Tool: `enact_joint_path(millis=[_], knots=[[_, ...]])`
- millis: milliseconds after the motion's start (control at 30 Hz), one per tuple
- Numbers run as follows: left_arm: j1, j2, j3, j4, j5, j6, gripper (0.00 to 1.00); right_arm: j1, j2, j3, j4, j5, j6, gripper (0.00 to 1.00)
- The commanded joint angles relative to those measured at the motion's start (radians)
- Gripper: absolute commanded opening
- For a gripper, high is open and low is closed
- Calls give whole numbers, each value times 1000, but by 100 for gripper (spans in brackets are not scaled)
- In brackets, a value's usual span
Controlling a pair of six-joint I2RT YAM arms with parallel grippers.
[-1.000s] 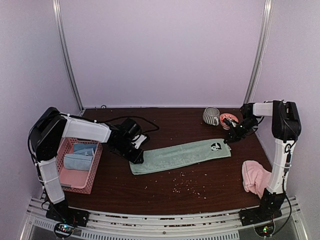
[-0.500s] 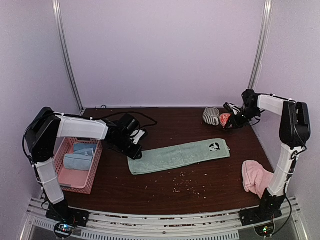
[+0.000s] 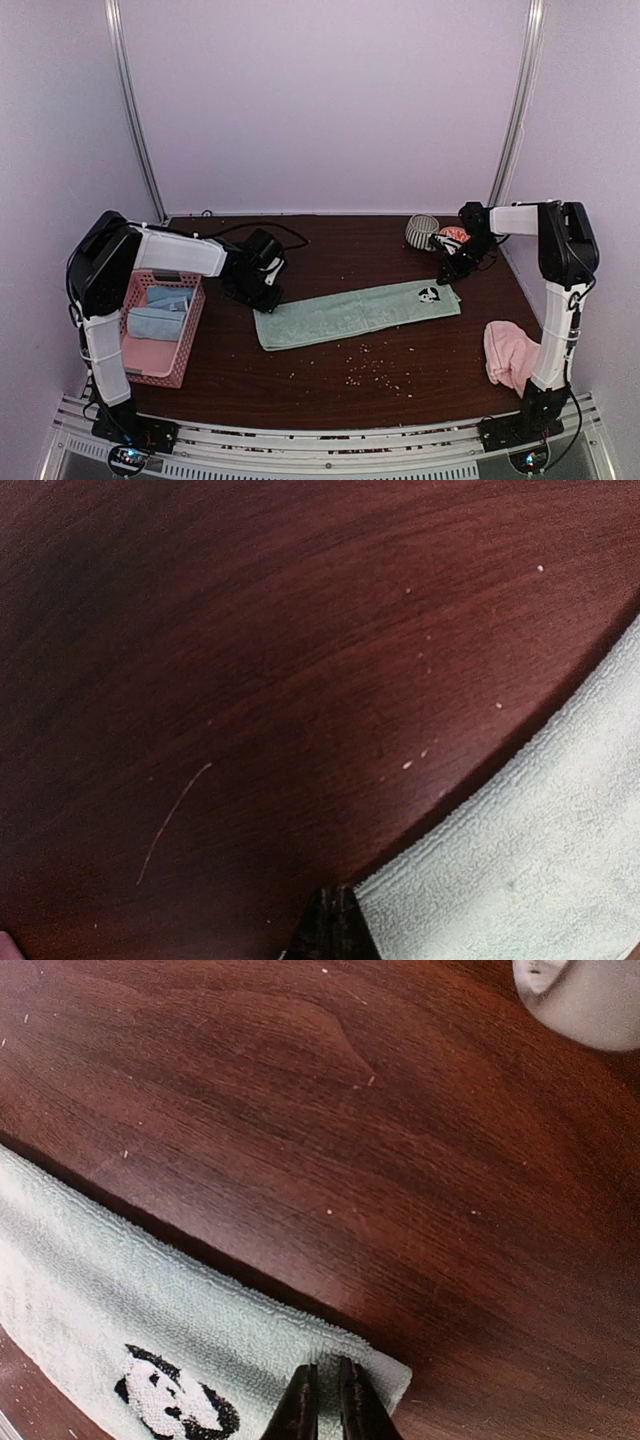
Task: Roll the towels
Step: Smooth out the towel at the center of the board, then pick up the towel from the center of the board.
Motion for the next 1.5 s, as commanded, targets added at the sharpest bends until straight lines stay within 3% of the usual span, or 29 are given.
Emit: enact_joint_path(millis=[0,133,267,533,667,767,1200,1467], knots=[[1,-62,-59,-26,-81,-30,0,-4,-2,-36,58,82,5,10],[-35,-151,-54,-34,-131,-18,0,-2,-62,-19,22,9,-16,12],[-108,-213,-97,-40,-59,-31,0,1,-151,-45,7,-22,-30,15],[-228,-188,-245,-12,1,-132,0,-2,-207,-95,-4,41,-23,18],[-237,-183,-301,37,16,-155,0,-23,-189,-100,-39,82,21,34],[-237,-169,-313,56,22,-159,0,-36,-148,-76,-77,75,26,38],[-237,-149,-327,74,17,-151,0,-42,-14,-24,-170,-33,27,39],[-239,-145,-328,72,19,-146,0,-19,2,-37,-166,-76,28,34]])
